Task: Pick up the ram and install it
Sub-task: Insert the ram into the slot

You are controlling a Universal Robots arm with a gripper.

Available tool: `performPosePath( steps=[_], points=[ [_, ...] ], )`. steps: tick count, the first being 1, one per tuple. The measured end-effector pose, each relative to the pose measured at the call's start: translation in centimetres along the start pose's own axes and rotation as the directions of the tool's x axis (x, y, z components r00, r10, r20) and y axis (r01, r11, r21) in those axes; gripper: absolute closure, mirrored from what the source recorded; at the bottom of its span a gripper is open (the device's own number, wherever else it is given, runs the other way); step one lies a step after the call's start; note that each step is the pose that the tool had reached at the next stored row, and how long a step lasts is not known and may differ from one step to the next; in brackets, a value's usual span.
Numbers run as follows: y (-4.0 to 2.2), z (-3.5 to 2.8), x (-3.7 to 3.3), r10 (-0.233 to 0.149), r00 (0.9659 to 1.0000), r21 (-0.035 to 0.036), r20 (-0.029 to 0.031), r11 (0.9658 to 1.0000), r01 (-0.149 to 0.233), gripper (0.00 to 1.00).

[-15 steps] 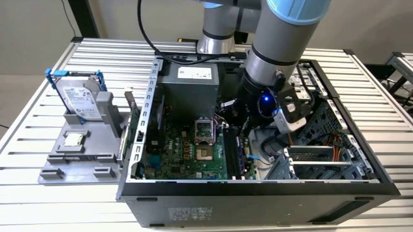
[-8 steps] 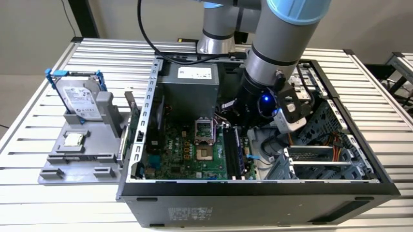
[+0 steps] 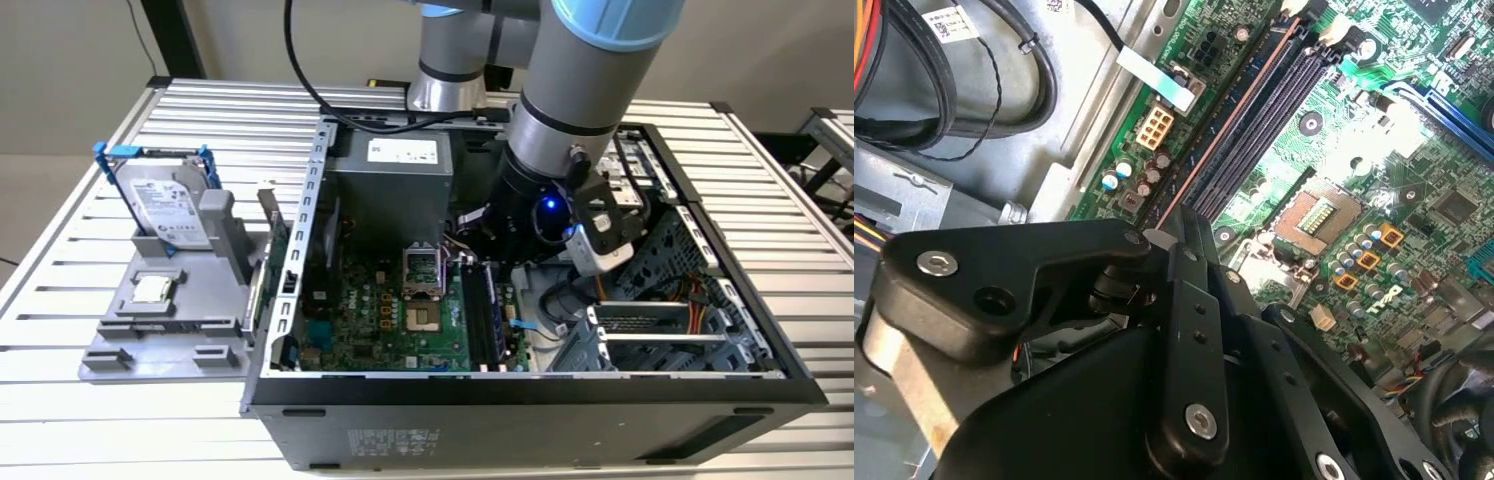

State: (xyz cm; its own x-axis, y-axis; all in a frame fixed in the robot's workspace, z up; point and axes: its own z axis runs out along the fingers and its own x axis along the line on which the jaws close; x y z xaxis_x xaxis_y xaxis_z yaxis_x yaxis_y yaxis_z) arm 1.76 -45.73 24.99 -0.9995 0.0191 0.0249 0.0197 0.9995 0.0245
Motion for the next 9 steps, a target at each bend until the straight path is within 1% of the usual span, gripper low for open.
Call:
performPosePath(
  steps=[6, 9],
  points=[
    [0.00, -0.01, 0.00, -0.001, 1.0000, 0.0001, 0.0000, 1.0000, 0.001, 1.00],
    [-0.01, -0.02, 0.00, -0.019, 0.9998, 0.0008, -0.0005, 0.9998, 0.019, 1.00]
  ],
)
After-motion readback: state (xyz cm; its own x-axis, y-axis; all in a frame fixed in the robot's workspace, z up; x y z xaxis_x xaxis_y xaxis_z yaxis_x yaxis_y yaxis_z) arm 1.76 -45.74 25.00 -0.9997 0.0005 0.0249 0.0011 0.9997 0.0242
